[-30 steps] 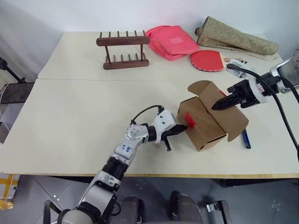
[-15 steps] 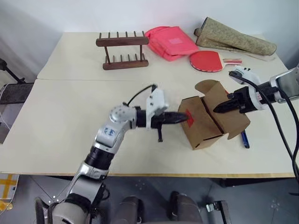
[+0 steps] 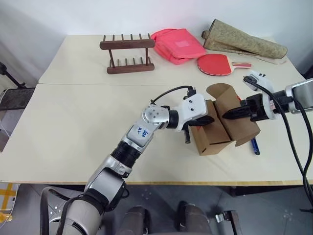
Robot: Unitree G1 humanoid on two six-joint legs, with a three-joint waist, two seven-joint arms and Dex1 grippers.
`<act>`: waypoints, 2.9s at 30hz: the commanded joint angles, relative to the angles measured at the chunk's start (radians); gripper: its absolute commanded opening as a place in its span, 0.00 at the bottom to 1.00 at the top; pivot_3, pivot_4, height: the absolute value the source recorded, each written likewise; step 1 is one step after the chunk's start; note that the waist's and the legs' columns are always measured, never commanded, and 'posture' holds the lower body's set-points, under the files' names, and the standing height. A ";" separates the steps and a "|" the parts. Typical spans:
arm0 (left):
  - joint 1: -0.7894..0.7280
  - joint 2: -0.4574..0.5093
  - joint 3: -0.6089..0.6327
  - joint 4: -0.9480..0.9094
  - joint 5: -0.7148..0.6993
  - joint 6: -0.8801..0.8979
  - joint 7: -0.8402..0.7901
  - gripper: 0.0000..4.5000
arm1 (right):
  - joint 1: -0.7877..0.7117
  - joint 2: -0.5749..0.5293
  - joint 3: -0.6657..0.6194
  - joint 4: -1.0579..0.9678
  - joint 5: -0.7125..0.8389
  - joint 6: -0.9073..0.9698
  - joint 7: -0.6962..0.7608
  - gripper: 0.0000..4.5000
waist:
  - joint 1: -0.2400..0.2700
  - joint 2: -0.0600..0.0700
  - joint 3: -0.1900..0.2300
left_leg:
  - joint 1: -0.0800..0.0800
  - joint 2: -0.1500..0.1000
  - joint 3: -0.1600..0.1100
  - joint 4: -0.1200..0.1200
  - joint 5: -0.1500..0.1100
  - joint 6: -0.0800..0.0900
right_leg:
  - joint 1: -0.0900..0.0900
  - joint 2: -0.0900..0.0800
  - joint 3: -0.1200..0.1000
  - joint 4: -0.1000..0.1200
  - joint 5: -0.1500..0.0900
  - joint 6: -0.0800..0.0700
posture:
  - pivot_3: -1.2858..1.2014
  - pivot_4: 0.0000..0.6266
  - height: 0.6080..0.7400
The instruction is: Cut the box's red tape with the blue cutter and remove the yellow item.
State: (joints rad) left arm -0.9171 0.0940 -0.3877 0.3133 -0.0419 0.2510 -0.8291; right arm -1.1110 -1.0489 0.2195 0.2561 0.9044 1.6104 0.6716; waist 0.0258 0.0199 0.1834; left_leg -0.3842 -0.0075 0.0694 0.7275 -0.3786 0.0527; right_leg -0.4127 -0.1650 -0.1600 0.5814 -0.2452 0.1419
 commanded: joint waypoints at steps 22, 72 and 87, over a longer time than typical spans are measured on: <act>0.170 0.256 0.055 -0.184 -0.025 0.279 -0.138 0.00 | 0.300 0.043 -0.245 -0.152 -0.193 -0.034 0.014 0.01 | 0.000 -0.003 -0.001 | -0.003 -0.001 -0.002 -0.002 0.000 0.000 | -0.004 0.000 -0.002 0.002 0.000 0.000 | 0.52 0.24 1.00; 0.128 0.429 0.222 -0.359 -0.337 0.262 -0.341 0.72 | 1.066 0.021 -0.711 -0.499 -0.305 -1.125 0.546 0.32 | 0.025 -0.006 0.002 | 0.013 0.000 0.010 -0.006 0.000 -0.001 | 0.006 0.001 0.006 0.004 0.000 -0.001 | 0.52 0.24 1.00; -0.076 0.059 -0.028 -0.017 -0.075 0.136 -0.171 0.01 | 1.300 0.064 -0.950 -0.631 -0.217 -1.092 0.560 0.00 | 0.026 -0.007 0.003 | 0.015 0.001 0.018 -0.006 0.000 0.001 | 0.004 0.002 0.012 0.001 0.000 -0.002 | 0.52 0.24 1.00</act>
State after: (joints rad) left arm -0.9802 0.1640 -0.4030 0.2961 -0.1368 0.3992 -1.0118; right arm 0.1866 -0.9893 -0.6817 -0.3443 0.6553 0.5021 1.2448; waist 0.0518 0.0126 0.1862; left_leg -0.3696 -0.0063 0.0846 0.7213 -0.3784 0.0533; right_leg -0.4090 -0.1634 -0.1478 0.5828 -0.2456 0.1401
